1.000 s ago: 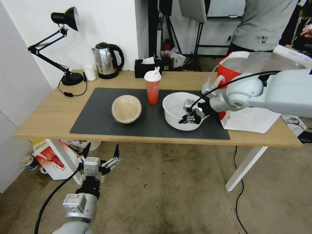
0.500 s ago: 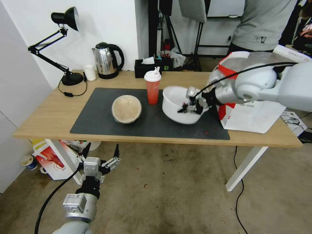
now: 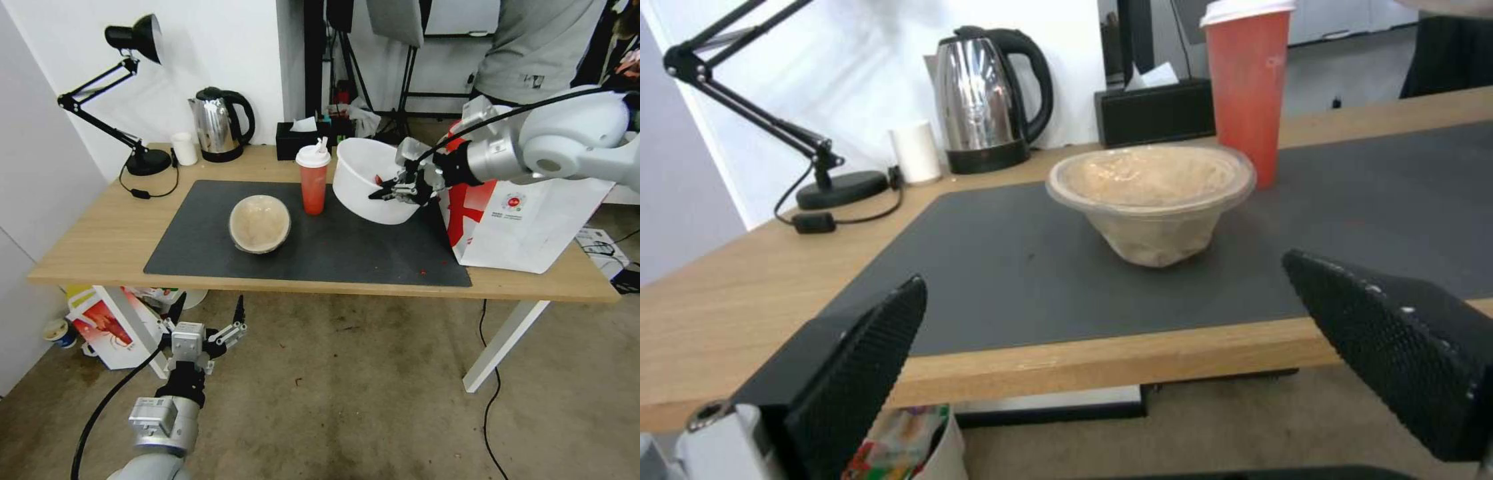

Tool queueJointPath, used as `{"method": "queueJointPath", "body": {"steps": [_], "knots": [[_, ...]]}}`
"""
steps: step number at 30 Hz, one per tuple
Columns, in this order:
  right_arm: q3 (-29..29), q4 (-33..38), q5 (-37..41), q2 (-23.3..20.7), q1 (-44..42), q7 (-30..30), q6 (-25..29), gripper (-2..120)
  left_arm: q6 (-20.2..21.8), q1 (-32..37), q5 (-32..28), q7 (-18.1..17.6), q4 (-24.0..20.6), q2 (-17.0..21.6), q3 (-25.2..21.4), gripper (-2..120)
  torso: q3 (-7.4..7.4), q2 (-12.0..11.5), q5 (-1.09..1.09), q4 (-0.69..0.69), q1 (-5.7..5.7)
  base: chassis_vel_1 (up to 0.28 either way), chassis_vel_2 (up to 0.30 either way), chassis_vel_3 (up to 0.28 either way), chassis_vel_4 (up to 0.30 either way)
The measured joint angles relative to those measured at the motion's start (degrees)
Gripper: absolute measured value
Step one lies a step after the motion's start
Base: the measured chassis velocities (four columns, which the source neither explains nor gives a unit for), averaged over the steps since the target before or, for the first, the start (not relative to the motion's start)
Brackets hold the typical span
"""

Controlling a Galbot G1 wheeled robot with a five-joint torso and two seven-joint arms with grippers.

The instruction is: Pick up the trash from the table and place it into the takeout bag.

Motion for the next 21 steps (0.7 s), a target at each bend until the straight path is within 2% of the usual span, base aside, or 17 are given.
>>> {"method": "queueJointPath", "body": {"steps": [8, 21], "knots": [[-1.5, 0.1, 0.8, -1.1, 2.8, -0.6, 0.0, 0, 0.0, 0.0, 0.0, 0.0, 0.0, 0.0, 0.0, 100, 0.00, 0.0, 0.00, 0.00, 0.00, 0.000, 0.000, 0.000, 0.000], [-0.8, -0.9, 2.7, -3.5, 5.2, -1.4, 0.8, 0, 0.0, 0.0, 0.0, 0.0, 0.0, 0.0, 0.0, 100, 0.01, 0.0, 0.00, 0.00, 0.00, 0.000, 0.000, 0.000, 0.000]]}}
